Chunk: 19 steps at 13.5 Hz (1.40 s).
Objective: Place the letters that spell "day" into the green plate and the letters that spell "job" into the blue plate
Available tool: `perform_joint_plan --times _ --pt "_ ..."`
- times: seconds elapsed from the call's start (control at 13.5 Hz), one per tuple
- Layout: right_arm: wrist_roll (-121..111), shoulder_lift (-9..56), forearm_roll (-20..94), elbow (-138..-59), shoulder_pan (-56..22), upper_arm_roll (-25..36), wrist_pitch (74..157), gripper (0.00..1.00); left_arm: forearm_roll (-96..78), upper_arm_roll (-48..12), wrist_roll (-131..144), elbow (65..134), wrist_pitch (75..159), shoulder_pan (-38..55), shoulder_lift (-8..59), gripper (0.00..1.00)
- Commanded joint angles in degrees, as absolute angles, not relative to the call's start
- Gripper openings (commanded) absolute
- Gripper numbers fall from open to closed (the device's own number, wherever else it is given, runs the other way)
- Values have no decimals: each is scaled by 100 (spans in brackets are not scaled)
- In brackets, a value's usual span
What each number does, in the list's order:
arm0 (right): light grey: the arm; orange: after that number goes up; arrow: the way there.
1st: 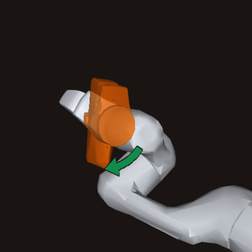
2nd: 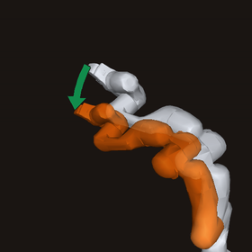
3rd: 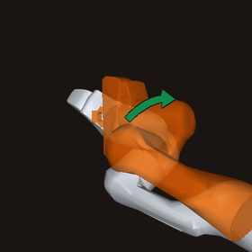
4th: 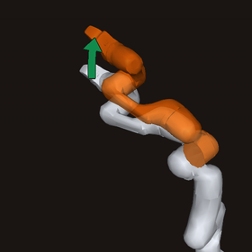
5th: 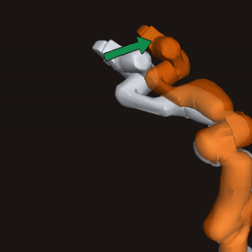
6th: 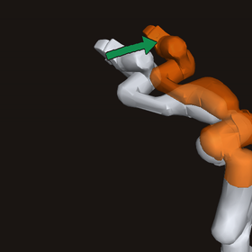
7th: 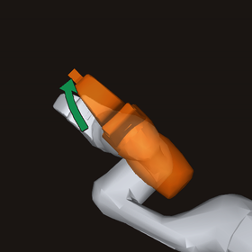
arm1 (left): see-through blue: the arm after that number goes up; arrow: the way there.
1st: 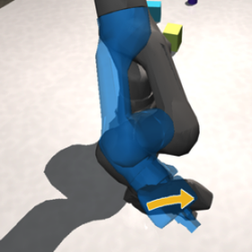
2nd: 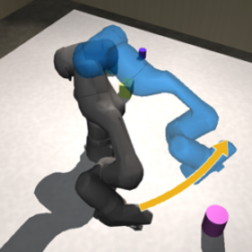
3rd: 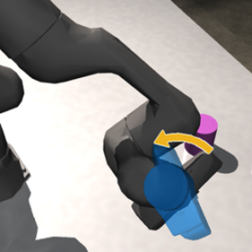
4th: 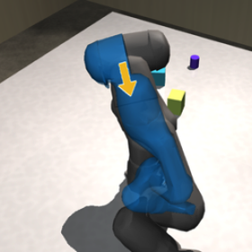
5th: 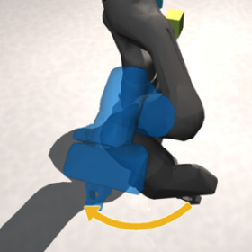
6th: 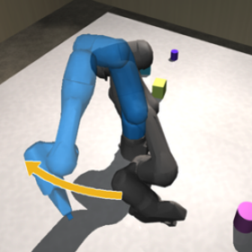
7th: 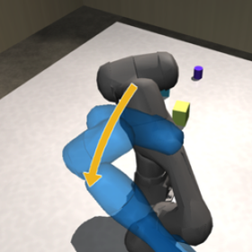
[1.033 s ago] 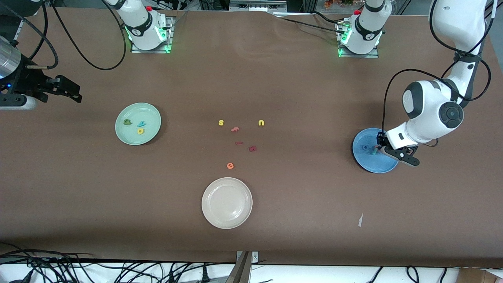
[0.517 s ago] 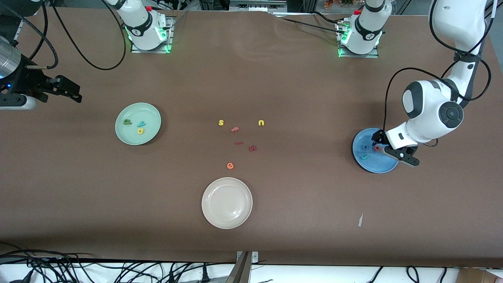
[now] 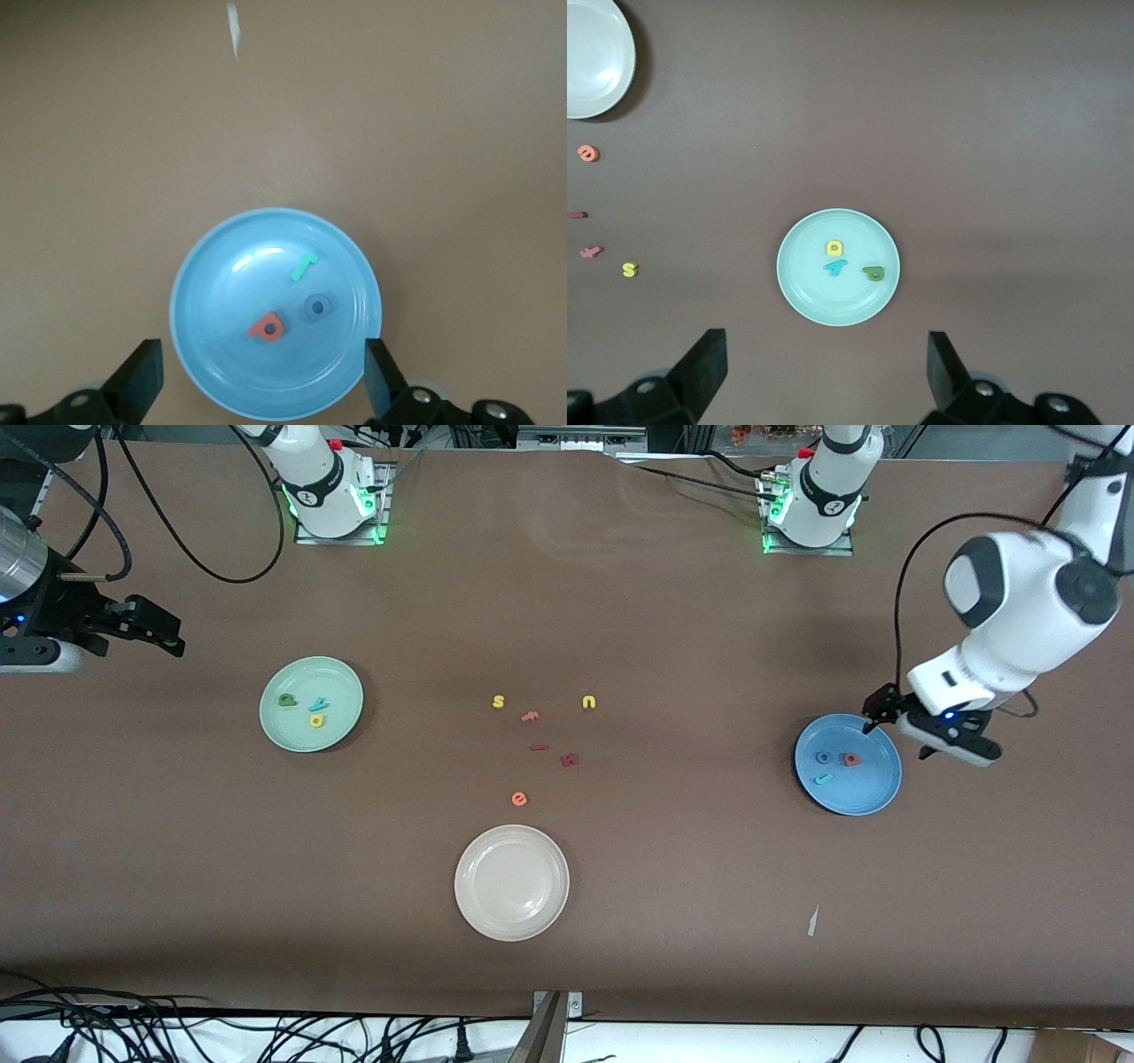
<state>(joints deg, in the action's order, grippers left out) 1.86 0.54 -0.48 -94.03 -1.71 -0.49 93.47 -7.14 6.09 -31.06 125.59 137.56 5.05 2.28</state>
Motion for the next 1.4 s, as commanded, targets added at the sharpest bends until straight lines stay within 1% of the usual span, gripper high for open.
perform_joint_plan --times 0.0,0.15,0.22,0.37,0.74,0.89,0.96,1.11,1.33 --pt "105 9 -62 -9457 -141 -79 9396 100 -545 624 -3085 12727 13353 475 -420 100" --pt "105 9 -62 -9457 -141 -79 9396 100 -527 633 -3085 12657 12940 326 -763 100" --pt "105 9 -62 -9457 -141 -79 9396 100 -397 633 -3085 12465 12555 299 -843 100" --pt "105 9 -62 -9457 -141 -79 9396 100 51 624 -2989 11729 11501 290 -844 100" --pt "141 9 -62 -9457 -141 -79 9404 100 325 440 -2330 10277 9715 308 -668 100" --pt "141 9 -62 -9457 -149 -79 9413 100 325 203 -1770 9907 9231 316 -633 100" --pt "141 9 -62 -9457 -149 -79 9413 100 299 185 -1410 9696 9002 325 -572 100" --pt "106 18 -62 -9448 -149 -79 9404 100 229 -16 -715 9222 8676 325 -318 100" --pt "114 35 -62 -9439 -149 -79 9404 100 211 -149 95 9044 8631 325 -202 100"
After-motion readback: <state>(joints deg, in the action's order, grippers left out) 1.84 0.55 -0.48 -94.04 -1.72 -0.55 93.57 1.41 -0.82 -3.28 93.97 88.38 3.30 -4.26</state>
